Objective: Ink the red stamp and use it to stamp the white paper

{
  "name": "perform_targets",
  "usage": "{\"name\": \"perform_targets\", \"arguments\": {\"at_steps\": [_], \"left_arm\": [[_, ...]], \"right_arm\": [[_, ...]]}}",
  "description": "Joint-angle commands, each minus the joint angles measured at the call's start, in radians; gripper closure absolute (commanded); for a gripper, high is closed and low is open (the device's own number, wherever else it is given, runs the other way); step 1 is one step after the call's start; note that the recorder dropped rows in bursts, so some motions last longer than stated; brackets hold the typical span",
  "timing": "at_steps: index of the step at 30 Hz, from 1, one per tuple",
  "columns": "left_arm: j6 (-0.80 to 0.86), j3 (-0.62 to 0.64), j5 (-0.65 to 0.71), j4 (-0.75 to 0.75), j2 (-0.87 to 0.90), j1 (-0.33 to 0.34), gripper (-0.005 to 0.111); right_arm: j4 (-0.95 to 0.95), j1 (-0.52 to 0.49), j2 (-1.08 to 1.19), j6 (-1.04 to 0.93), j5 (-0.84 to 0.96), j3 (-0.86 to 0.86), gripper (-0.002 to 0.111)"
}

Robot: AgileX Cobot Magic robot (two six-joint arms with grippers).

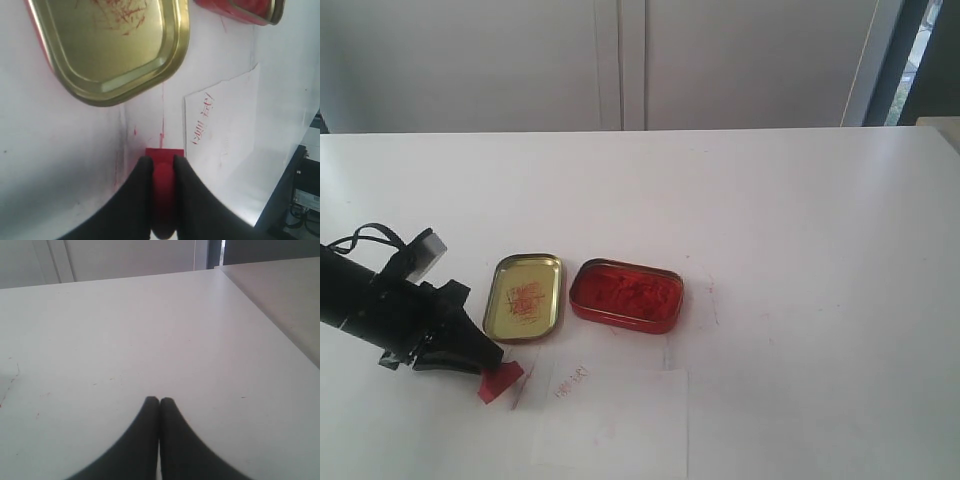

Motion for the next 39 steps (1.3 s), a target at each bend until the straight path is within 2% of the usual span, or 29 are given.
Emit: {"name": "perform_targets", "arguments": {"at_steps": [1, 6, 13, 26, 35, 39], "left_arm": [[-0.005, 0.006, -0.034, 0.005, -0.002, 0.002, 0.095], [-0.005, 0.006, -0.044, 0.012, -0.002, 0.002, 0.066], [-0.005, 0.006, -0.082, 0.052, -0.002, 0.002, 0.053], [-0.070, -0.014, -0.136, 0.161, -0.007, 0.002, 0.052], [-0.227, -0.029, -0.222, 0.364, -0.122, 0.002, 0.052], [-0.249, -0.029, -0.230, 0.364, -0.179, 0.002, 0.058]], "right_arm": [[0.001, 0.002, -0.004, -0.003, -0.008, 0.005, 0.108], [0.001, 0.002, -0.004, -0.003, -0.008, 0.005, 0.108], [0.001, 0.002, -0.004, -0.003, -0.008, 0.005, 0.108], [0.001, 0.002, -0.004, -0.003, -0.008, 0.005, 0.108], [0.001, 0.002, -0.004, -0.003, -0.008, 0.005, 0.108], [0.001, 0.002, -0.004, -0.003, -0.008, 0.005, 0.108]]}}
